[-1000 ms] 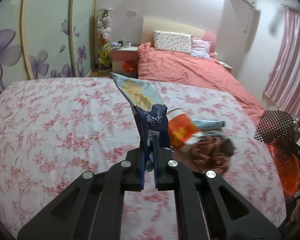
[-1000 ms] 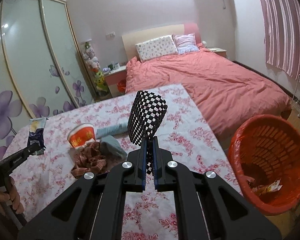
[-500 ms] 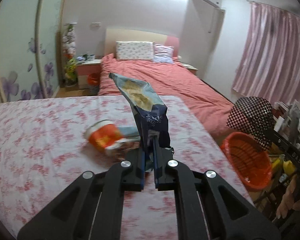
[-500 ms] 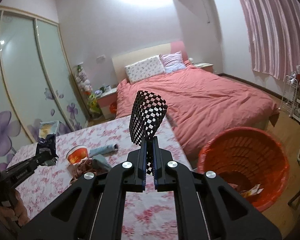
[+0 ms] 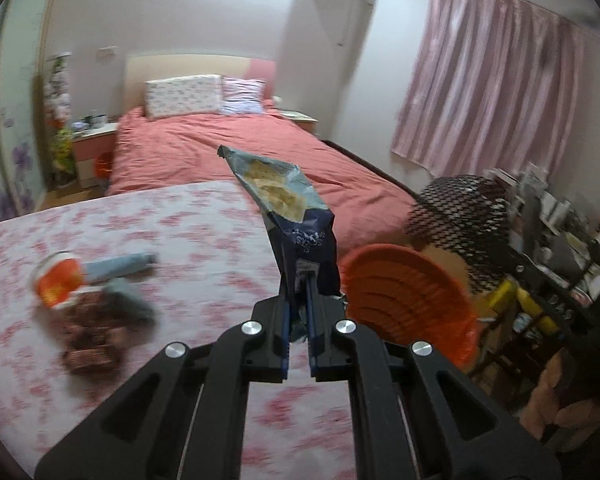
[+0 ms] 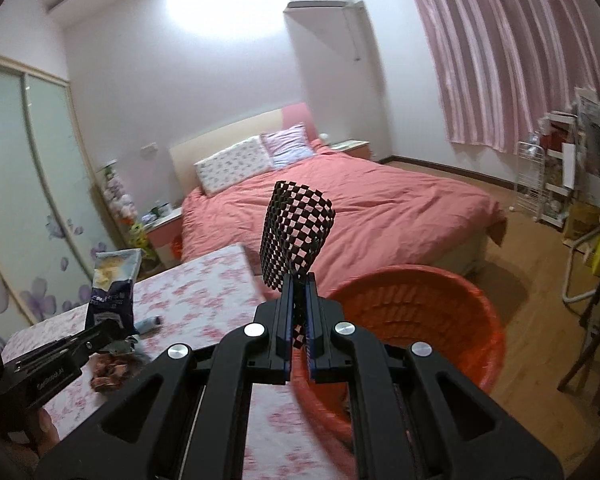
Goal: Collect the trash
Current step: 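Carry the checkered mesh and blue snack bag over the orange basket, then open both tools over the orange basket to drop the mesh and bag, then move both tools back to the table and grasp the brown plaid scrunchie with the left tool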
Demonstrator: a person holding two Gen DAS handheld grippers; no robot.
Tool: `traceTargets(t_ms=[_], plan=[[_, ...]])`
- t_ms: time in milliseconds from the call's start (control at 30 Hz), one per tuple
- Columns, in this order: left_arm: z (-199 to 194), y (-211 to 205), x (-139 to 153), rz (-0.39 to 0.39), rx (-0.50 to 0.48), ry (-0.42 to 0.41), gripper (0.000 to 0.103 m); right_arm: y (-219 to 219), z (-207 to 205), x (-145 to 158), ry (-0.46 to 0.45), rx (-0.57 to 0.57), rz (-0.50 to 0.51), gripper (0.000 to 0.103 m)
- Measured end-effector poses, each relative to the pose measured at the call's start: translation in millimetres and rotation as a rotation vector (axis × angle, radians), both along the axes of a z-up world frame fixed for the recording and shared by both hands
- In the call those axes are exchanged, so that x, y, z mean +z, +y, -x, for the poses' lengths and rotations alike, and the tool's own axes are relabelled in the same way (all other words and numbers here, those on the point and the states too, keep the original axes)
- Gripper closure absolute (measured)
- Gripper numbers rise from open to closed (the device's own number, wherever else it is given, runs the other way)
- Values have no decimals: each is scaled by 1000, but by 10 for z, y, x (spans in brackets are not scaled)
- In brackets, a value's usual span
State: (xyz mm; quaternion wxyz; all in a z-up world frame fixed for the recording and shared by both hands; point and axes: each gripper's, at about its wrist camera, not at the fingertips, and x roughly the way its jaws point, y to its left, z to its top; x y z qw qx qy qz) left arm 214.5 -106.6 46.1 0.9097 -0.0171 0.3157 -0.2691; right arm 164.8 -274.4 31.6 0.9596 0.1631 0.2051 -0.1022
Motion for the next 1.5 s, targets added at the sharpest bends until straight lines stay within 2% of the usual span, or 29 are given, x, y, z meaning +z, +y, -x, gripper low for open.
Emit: traceTargets(t_ms=[267,467,500,533,600,633,667,700,733,800,833,900,1000,1233,1500], plan=[[-12,-860,-243,-21,-148,32,95,-348,-25,-217,44,-63,-14,97],[-174,-1294,-528,-52,-190,94,93,-569,-111,-375,88,-71,-31,97],[-182,-1327,-561,-57,-188,101,89,-595,-131,-412,105,-66,-36,97],[-202,-1360,-605,-62,-191,112,86,-620,-149,-462,123,-65,-43,95],[-253,-1420,-707,-82,-181,132,74,-660,-168,-558,154,-59,-52,82],[-265,-1425,-743,-88,-177,139,72,-662,-184,-612,167,-55,-55,67],[-281,-1405,-797,-99,-168,147,69,-649,-149,-620,170,-57,-53,62],[-295,-1374,-832,-108,-159,151,65,-652,-138,-637,174,-60,-50,57],[-304,-1335,-856,-115,-146,151,63,-651,-131,-649,178,-64,-47,57],[-327,-1248,-865,-133,-115,146,50,-638,-114,-656,186,-74,-39,50],[-328,-1198,-865,-142,-99,140,47,-652,-108,-651,185,-78,-35,43],[-321,-1024,-858,-164,-55,118,37,-621,-80,-634,179,-85,-20,40],[-285,-742,-839,-188,3,98,31,-586,-84,-610,172,-81,-6,33],[-264,125,-846,-206,156,103,27,-213,-158,-568,171,-24,16,25],[-343,1344,-859,-180,393,131,27,317,-221,-546,179,83,60,25]])
